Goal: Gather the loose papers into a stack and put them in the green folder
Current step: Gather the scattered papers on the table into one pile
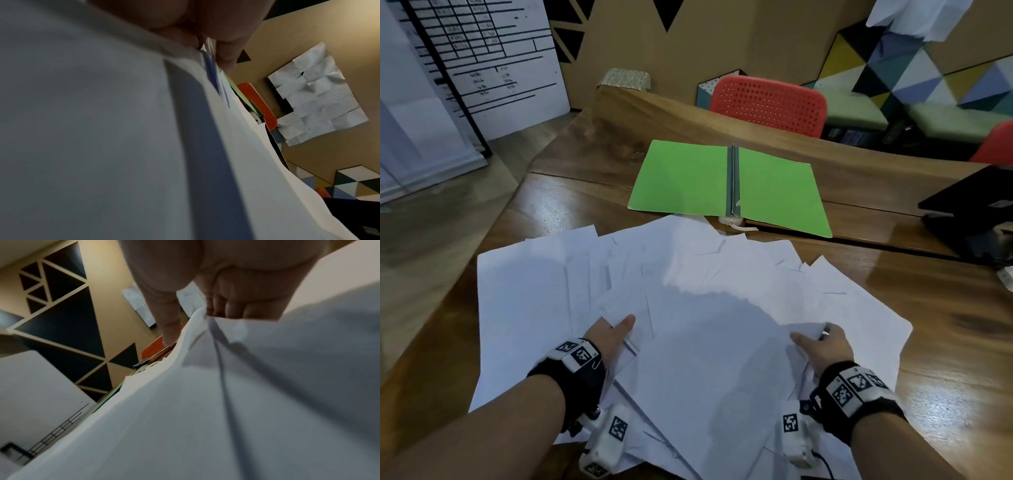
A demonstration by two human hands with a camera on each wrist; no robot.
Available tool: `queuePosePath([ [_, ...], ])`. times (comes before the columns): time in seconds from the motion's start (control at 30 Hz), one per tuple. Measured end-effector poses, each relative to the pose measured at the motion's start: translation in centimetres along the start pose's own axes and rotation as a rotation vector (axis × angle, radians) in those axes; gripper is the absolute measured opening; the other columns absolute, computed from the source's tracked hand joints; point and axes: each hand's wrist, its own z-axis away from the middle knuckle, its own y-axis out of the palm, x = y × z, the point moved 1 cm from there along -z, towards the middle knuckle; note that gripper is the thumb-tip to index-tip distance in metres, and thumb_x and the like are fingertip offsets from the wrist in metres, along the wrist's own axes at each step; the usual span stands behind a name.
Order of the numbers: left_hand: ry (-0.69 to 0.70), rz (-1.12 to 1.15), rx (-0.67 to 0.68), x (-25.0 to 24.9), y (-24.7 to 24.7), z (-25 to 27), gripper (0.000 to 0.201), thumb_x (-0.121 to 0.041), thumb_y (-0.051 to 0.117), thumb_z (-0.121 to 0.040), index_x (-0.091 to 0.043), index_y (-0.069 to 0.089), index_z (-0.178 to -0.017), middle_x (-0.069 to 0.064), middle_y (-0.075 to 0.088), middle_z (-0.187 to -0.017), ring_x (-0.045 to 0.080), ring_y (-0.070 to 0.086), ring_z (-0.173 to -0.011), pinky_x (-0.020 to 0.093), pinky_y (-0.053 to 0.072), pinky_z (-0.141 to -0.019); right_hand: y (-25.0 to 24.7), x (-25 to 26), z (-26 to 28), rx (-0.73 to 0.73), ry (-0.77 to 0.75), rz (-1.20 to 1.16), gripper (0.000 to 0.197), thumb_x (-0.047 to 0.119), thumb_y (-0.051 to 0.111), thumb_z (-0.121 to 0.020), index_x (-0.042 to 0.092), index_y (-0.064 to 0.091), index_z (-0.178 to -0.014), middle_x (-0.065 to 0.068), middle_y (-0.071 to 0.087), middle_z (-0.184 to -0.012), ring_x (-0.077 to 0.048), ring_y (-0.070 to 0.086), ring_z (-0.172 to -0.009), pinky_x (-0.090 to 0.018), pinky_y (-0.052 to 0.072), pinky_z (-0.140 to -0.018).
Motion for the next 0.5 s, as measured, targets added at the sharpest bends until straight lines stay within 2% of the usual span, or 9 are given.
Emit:
queuePosePath([
  [0.07, 0.010, 0.001, -0.012, 0.2, 0.0, -0.4, 0.047, -0.030, 0.052, -0.092, 0.004, 0.051, -0.126, 0.021, 0.056, -0.130, 0.034, 0.052, -0.121, 0.027, 0.035, -0.091, 0.7, 0.6, 0.0, 0.001, -0.010, 0.092, 0.052, 0.016, 0.061, -0.084, -0.001, 0.042, -0.130, -0.022, 0.056, -0.125, -0.035, 0.055, -0.111, -0.037, 0.044, -0.088],
  [0.17, 0.021, -0.002, -0.043, 0.4, 0.1, -0.6, 0.040, -0.028, 0.055, -0.091, 0.003, 0.057, -0.117, 0.021, 0.063, -0.116, 0.034, 0.058, -0.110, 0.030, 0.040, -0.092, 2.3, 1.8, 0.6, 0.161, -0.106, 0.245, 0.038, 0.006, 0.050, -0.087, 0.000, 0.045, -0.124, -0.019, 0.056, -0.115, -0.030, 0.054, -0.103, -0.029, 0.039, -0.079],
  [0.23, 0.010, 0.016, -0.044, 0.5, 0.3, -0.4, 0.029, -0.030, 0.056, -0.090, -0.002, 0.063, -0.087, 0.017, 0.066, -0.078, 0.028, 0.062, -0.075, 0.027, 0.045, -0.068, 3.2, 2.2, 0.9, 0.273, -0.156, 0.303, 0.041, 0.005, 0.050, -0.085, 0.002, 0.048, -0.126, -0.018, 0.059, -0.117, -0.030, 0.056, -0.105, -0.030, 0.043, -0.081],
  [0.27, -0.007, 0.018, -0.051, 0.3, 0.1, -0.1, 0.029, -0.030, 0.057, -0.090, -0.003, 0.061, -0.081, 0.013, 0.062, -0.066, 0.025, 0.058, -0.063, 0.026, 0.042, -0.060, 3.4, 2.3, 0.8, 0.307, -0.162, 0.315, 0.044, 0.005, 0.052, -0.084, 0.003, 0.048, -0.127, -0.018, 0.060, -0.119, -0.032, 0.057, -0.107, -0.033, 0.046, -0.085],
  [0.3, 0.004, 0.022, -0.056, 0.3, 0.1, -0.2, 0.028, -0.030, 0.056, -0.090, -0.002, 0.062, -0.087, 0.013, 0.062, -0.067, 0.025, 0.059, -0.064, 0.027, 0.043, -0.061, 3.3, 2.5, 0.6, 0.317, -0.158, 0.319, 0.045, 0.004, 0.052, -0.083, 0.002, 0.049, -0.128, -0.019, 0.061, -0.120, -0.034, 0.058, -0.108, -0.036, 0.048, -0.088],
  [0.37, 0.012, -0.010, -0.031, 0.2, -0.1, -0.3, 0.035, -0.029, 0.053, -0.091, 0.000, 0.059, -0.110, 0.018, 0.066, -0.094, 0.032, 0.063, -0.093, 0.029, 0.043, -0.079, 2.8, 3.2, 0.1, 0.245, -0.157, 0.338, 0.042, 0.004, 0.052, -0.085, -0.002, 0.049, -0.127, -0.022, 0.060, -0.121, -0.036, 0.057, -0.111, -0.038, 0.047, -0.092],
  [0.4, -0.003, -0.023, -0.020, 0.1, -0.2, -0.2, 0.036, -0.030, 0.051, -0.092, -0.001, 0.057, -0.113, 0.017, 0.063, -0.102, 0.033, 0.060, -0.106, 0.027, 0.039, -0.083, 2.5, 3.3, -0.2, 0.182, -0.162, 0.352, 0.041, 0.005, 0.051, -0.087, -0.003, 0.049, -0.126, -0.024, 0.058, -0.123, -0.037, 0.056, -0.113, -0.037, 0.044, -0.093],
  [0.43, -0.004, -0.017, -0.021, 0.1, -0.2, -0.2, 0.038, -0.032, 0.051, -0.092, -0.001, 0.057, -0.112, 0.015, 0.060, -0.105, 0.033, 0.058, -0.111, 0.027, 0.038, -0.084, 2.4, 3.5, -0.3, 0.153, -0.167, 0.360, 0.040, 0.007, 0.051, -0.088, -0.004, 0.049, -0.126, -0.025, 0.057, -0.125, -0.037, 0.054, -0.115, -0.036, 0.042, -0.093],
  [0.5, 0.020, 0.025, 0.008, 0.2, -0.2, -0.1, 0.047, -0.034, 0.058, -0.088, 0.002, 0.057, -0.116, 0.014, 0.064, -0.110, 0.032, 0.059, -0.108, 0.030, 0.042, -0.089, 3.0, 3.7, 0.2, 0.242, -0.205, 0.353, 0.039, 0.009, 0.053, -0.087, -0.001, 0.051, -0.125, -0.022, 0.059, -0.123, -0.036, 0.055, -0.115, -0.034, 0.044, -0.092],
])
